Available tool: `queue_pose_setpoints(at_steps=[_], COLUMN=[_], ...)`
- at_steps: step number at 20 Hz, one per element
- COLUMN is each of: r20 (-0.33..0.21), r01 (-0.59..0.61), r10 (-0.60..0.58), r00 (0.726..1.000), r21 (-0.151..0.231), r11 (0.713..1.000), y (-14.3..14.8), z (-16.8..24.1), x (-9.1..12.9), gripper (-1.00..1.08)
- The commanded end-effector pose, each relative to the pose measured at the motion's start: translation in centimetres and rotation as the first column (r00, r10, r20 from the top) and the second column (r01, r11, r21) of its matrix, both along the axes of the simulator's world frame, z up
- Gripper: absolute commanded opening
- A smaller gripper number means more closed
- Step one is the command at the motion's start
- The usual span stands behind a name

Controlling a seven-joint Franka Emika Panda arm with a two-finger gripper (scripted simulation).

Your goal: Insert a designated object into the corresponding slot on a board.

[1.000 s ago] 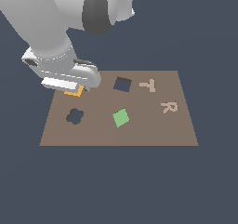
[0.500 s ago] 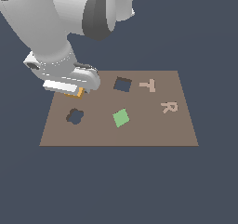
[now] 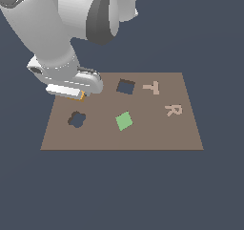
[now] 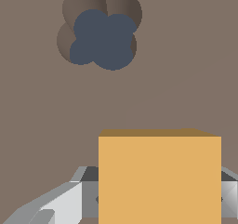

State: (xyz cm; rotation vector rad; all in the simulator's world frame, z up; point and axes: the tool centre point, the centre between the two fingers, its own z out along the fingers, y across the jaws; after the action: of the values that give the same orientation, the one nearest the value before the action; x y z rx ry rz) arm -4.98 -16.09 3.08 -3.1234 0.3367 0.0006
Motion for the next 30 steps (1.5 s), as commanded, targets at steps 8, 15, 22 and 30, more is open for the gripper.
queue_pose_setpoints(at_steps=[8,15,22,30], r20=[0.000,0.000,0.000,0.000], r01=[0.003,0.059,0.184,0.395], r10=[-0.003,-0.059,-0.184,-0.395], r00=[1.000,0.998,0.983,0.919], r21=[0.000,0.000,0.000,0.000], r11=[1.000,0.998,0.983,0.919], y=[0.0,0.4,1.3,3.3], z=[0.0,0.0,0.1,0.3], x=[0.0,-0.6,-1.9,-3.7], gripper=[-1.00,-1.00,-1.00,-1.00])
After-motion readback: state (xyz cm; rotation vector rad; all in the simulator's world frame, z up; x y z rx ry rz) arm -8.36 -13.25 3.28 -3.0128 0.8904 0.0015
